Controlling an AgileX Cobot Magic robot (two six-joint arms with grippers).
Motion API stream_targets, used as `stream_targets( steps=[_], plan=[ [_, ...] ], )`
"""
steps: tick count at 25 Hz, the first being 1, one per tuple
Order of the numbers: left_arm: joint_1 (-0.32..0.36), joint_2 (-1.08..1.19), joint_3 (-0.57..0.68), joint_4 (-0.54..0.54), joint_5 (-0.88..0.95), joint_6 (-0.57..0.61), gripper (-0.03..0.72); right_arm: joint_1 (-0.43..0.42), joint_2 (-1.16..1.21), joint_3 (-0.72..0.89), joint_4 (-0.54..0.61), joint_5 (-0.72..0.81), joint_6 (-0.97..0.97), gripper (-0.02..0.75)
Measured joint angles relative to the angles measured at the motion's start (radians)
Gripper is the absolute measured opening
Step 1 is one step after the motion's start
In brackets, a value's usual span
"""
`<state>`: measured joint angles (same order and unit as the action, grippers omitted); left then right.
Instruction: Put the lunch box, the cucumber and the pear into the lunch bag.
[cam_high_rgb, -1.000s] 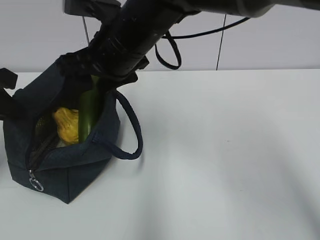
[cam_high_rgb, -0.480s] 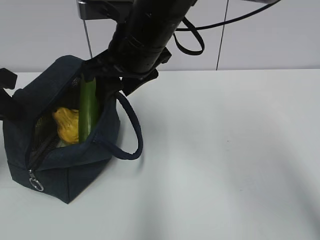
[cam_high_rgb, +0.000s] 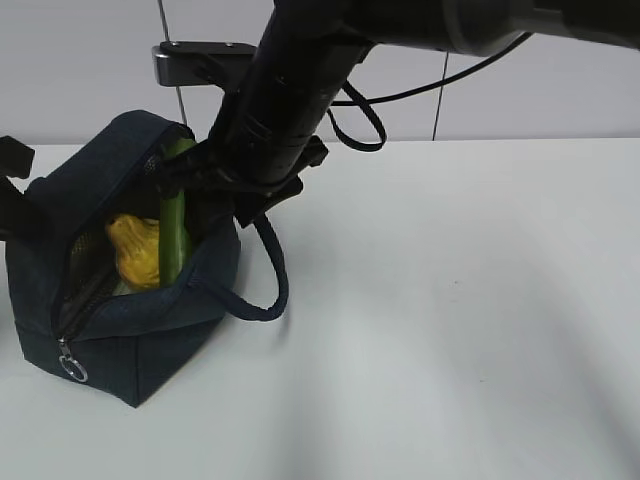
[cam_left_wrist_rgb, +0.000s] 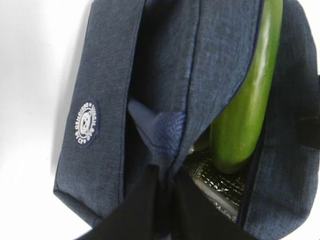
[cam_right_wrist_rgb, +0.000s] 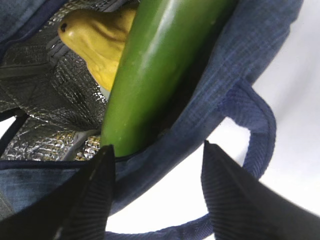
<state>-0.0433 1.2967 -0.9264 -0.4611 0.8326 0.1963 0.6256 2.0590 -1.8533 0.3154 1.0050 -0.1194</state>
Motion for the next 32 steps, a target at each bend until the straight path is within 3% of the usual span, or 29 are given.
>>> stream_targets(
  steps=[4, 9, 11, 14, 19, 28, 32],
  plan=[
    [0.000, 0.000, 0.000, 0.000, 0.003, 0.000, 0.001, 0.000, 0.022, 0.000, 0.002, -0.003, 0.000, 0.358],
    [0.000, 0.000, 0.000, -0.001, 0.004, 0.000, 0.001, 0.000, 0.029, 0.000, 0.003, -0.003, 0.000, 0.081],
    [0.000, 0.000, 0.000, -0.001, 0.004, 0.000, 0.001, 0.000, 0.029, 0.000, 0.000, -0.004, 0.000, 0.025],
    [0.000, 0.000, 0.000, -0.001, 0.004, 0.000, 0.001, 0.000, 0.029, 0.000, -0.034, -0.004, 0.000, 0.013],
    [-0.029, 0.000, 0.000, -0.041, 0.004, 0.013, 0.001, 0.000, -0.025, 0.000, -0.190, 0.019, 0.019, 0.011],
    [-0.229, 0.000, 0.000, -0.161, -0.072, 0.045, 0.001, 0.000, -0.113, 0.000, -0.483, 0.191, 0.089, 0.010],
    [-0.298, 0.026, 0.000, -0.198, -0.101, 0.045, 0.001, -0.007, -0.126, 0.000, -0.524, 0.242, 0.098, 0.010]
  ],
)
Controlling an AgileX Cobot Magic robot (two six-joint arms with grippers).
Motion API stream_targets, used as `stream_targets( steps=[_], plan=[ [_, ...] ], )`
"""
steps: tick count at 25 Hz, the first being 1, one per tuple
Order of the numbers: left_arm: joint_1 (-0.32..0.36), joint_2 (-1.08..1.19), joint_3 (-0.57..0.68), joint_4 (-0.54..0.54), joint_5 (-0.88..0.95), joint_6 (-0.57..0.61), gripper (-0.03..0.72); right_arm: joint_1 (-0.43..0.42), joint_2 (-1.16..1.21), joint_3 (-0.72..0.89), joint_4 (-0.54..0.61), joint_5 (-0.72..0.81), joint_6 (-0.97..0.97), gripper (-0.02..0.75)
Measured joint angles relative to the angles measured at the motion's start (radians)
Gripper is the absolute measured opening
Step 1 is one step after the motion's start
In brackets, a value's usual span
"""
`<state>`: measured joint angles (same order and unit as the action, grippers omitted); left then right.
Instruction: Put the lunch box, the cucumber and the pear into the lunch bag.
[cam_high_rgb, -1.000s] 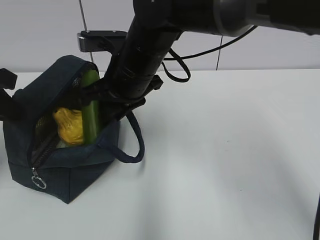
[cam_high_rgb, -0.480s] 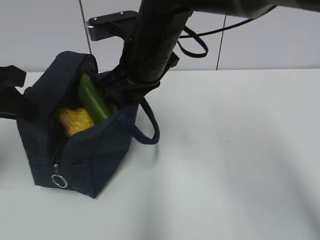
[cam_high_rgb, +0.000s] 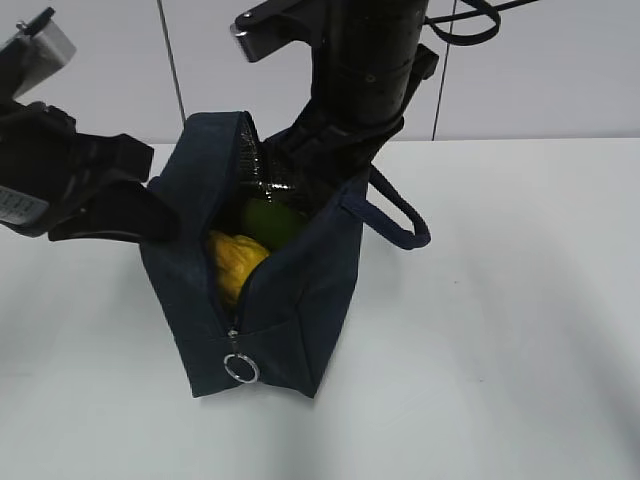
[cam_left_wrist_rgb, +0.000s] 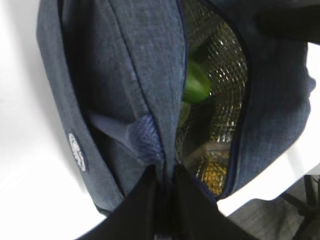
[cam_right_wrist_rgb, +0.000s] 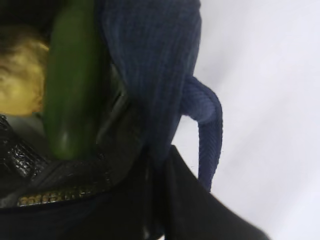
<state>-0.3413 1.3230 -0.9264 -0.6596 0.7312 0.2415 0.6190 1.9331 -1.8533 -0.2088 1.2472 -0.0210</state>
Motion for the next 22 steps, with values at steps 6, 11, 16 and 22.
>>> stream_targets(
  steps=[6, 11, 16, 22],
  plan=[
    [-0.046, 0.063, 0.000, -0.030, -0.012, 0.001, 0.001, -0.002, -0.001, 0.000, -0.016, 0.005, 0.000, 0.010],
    [-0.049, 0.070, 0.000, -0.044, -0.016, 0.001, 0.001, -0.002, -0.001, 0.000, -0.020, 0.005, 0.000, 0.010],
    [-0.051, 0.070, 0.000, -0.048, -0.019, 0.001, 0.016, -0.004, -0.001, 0.000, -0.003, 0.005, 0.000, 0.060],
    [-0.051, 0.070, 0.000, -0.054, -0.021, 0.001, 0.167, -0.004, -0.001, 0.000, 0.021, 0.000, 0.000, 0.333]
  ],
)
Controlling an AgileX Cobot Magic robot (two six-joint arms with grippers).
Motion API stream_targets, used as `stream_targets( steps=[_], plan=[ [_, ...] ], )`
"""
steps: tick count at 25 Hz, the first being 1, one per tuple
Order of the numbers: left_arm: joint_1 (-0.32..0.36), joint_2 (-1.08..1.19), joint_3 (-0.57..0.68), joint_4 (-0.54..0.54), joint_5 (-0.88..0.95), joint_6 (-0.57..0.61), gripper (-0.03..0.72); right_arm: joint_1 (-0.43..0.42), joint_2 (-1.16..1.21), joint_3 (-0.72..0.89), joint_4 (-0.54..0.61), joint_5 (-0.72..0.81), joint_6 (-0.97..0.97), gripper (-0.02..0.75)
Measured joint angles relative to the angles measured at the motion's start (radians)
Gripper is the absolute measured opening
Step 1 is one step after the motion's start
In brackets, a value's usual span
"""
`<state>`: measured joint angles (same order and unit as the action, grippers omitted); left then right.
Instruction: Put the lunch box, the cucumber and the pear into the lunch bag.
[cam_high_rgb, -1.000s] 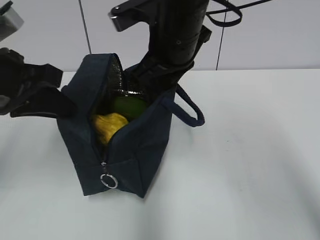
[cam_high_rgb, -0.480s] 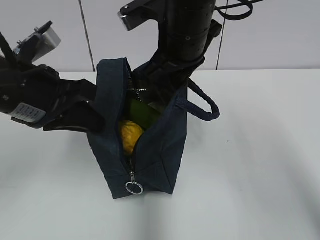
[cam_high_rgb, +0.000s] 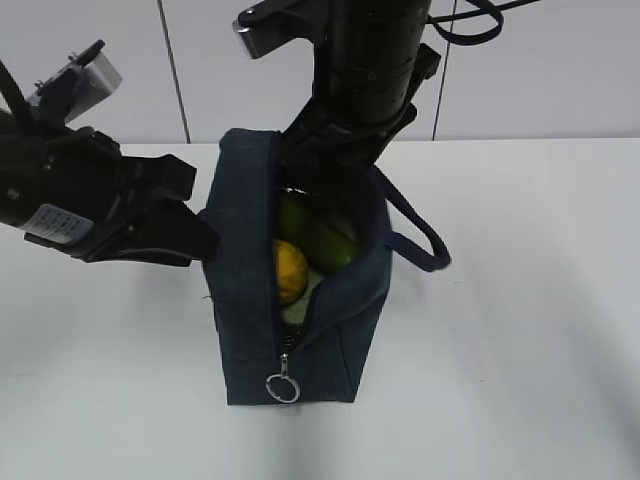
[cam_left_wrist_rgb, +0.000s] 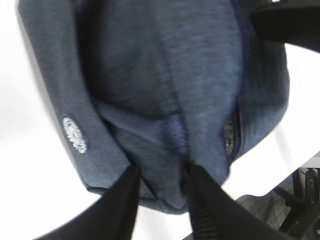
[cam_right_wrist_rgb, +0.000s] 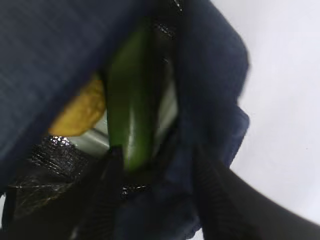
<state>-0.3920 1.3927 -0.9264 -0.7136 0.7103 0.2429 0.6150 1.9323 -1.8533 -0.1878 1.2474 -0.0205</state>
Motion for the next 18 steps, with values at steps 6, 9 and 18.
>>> stream_targets(
  steps=[6, 9, 18],
  plan=[
    [0.000, -0.021, 0.000, -0.003, -0.014, 0.003, 0.327, 0.000, -0.006, 0.000, 0.007, 0.000, 0.000, 0.411],
    [0.000, -0.066, 0.000, -0.001, -0.014, 0.030, 0.340, 0.000, -0.039, 0.000, 0.007, 0.000, 0.000, 0.414],
    [0.000, -0.238, 0.000, 0.153, 0.163, 0.052, 0.344, 0.000, -0.189, 0.006, 0.026, 0.000, 0.000, 0.356]
  ],
)
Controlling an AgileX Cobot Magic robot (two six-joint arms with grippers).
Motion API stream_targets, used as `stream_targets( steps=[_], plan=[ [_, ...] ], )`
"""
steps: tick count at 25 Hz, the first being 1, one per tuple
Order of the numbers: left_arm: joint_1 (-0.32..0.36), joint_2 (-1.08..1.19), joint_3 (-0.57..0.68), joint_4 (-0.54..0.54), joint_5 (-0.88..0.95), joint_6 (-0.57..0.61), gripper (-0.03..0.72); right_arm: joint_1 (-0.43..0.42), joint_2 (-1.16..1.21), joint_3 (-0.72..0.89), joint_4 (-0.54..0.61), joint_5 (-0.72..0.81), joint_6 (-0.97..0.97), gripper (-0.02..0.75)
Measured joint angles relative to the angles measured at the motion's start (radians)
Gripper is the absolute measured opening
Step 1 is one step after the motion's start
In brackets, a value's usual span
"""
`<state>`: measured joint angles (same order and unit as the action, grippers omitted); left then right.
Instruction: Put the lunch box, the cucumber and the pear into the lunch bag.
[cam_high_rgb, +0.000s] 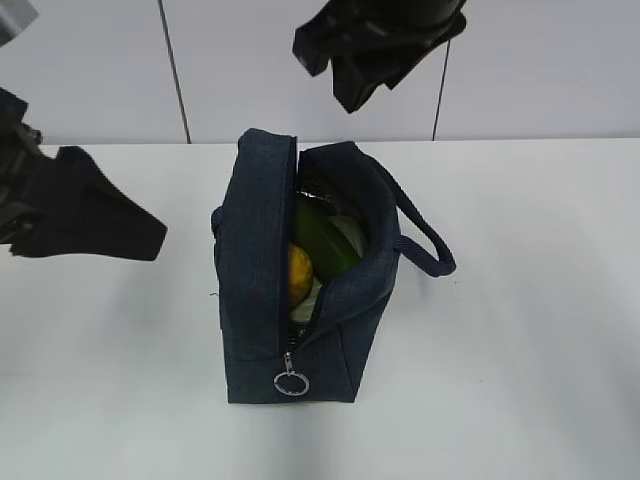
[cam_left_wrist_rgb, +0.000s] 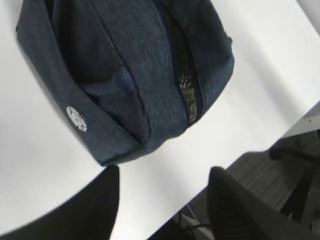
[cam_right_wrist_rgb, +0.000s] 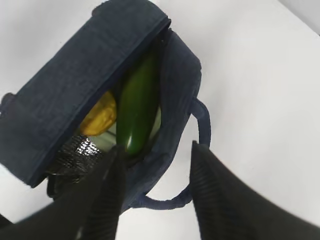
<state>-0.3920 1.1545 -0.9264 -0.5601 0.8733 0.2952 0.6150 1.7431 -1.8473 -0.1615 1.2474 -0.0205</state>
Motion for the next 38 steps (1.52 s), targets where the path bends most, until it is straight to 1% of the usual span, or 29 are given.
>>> stream_targets(
  steps=[5, 8, 12, 18, 25, 34, 38],
  plan=[
    [0.000, -0.072, 0.002, 0.028, 0.034, 0.000, 0.344, 0.000, -0.125, 0.056, 0.082, 0.002, -0.016, 0.330],
    [0.000, -0.106, 0.026, 0.033, 0.044, 0.000, 0.344, 0.000, -0.211, 0.125, 0.135, 0.002, -0.041, 0.326],
    [0.000, -0.148, 0.076, 0.039, 0.043, 0.000, 0.344, 0.000, -0.353, 0.260, 0.193, 0.002, -0.079, 0.326],
    [0.000, -0.212, 0.178, 0.054, -0.018, 0.019, 0.345, 0.000, -0.601, 0.538, 0.274, -0.013, -0.142, 0.326],
    [0.000, -0.266, 0.265, 0.054, -0.100, 0.044, 0.346, 0.000, -0.834, 0.867, 0.308, -0.218, -0.160, 0.325],
    [0.000, -0.273, 0.287, 0.054, -0.219, 0.080, 0.346, 0.000, -1.032, 1.288, 0.395, -0.676, -0.168, 0.323],
    [0.000, -0.273, 0.287, 0.052, -0.287, 0.090, 0.344, 0.000, -1.050, 1.425, 0.410, -0.815, -0.168, 0.323]
  ],
)
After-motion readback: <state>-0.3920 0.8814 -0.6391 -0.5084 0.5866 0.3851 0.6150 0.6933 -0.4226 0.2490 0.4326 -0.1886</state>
